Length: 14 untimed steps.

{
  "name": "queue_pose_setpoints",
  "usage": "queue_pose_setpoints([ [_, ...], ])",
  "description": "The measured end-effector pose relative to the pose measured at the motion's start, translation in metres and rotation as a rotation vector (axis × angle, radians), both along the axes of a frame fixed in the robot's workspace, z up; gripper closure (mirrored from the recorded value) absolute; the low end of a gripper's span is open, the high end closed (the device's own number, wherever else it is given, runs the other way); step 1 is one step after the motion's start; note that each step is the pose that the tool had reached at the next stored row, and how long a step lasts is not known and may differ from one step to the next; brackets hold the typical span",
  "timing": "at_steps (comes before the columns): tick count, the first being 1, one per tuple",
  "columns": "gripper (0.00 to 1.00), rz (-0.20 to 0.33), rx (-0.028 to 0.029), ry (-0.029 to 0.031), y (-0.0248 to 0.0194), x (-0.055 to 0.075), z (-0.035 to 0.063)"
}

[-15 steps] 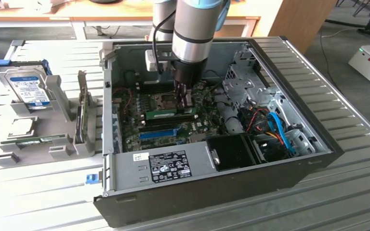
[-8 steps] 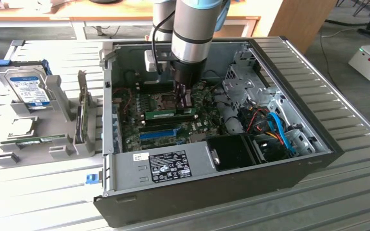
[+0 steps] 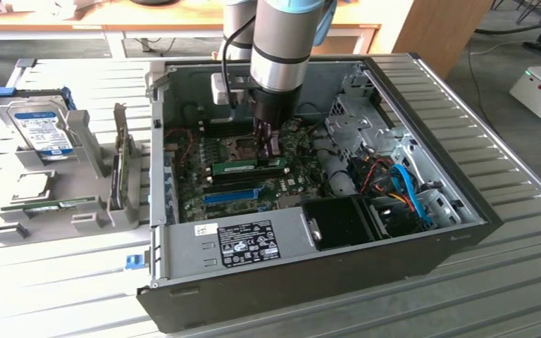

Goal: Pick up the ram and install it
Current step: 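Insert the ram into the slot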

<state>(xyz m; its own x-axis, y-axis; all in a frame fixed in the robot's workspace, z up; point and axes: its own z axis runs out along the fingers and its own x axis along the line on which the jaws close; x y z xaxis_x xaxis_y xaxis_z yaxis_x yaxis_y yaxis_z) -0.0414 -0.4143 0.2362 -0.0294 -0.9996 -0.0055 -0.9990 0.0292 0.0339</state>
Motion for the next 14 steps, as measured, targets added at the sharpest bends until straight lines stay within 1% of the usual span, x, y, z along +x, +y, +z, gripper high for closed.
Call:
queue_pose_setpoints([
  [6,0.88,0.0,-0.0002,0.0001,-0.0001,0.0,-0.0036],
  [14,0.88,0.002,-0.0001,0.0001,-0.0001,-0.0001,-0.0039],
])
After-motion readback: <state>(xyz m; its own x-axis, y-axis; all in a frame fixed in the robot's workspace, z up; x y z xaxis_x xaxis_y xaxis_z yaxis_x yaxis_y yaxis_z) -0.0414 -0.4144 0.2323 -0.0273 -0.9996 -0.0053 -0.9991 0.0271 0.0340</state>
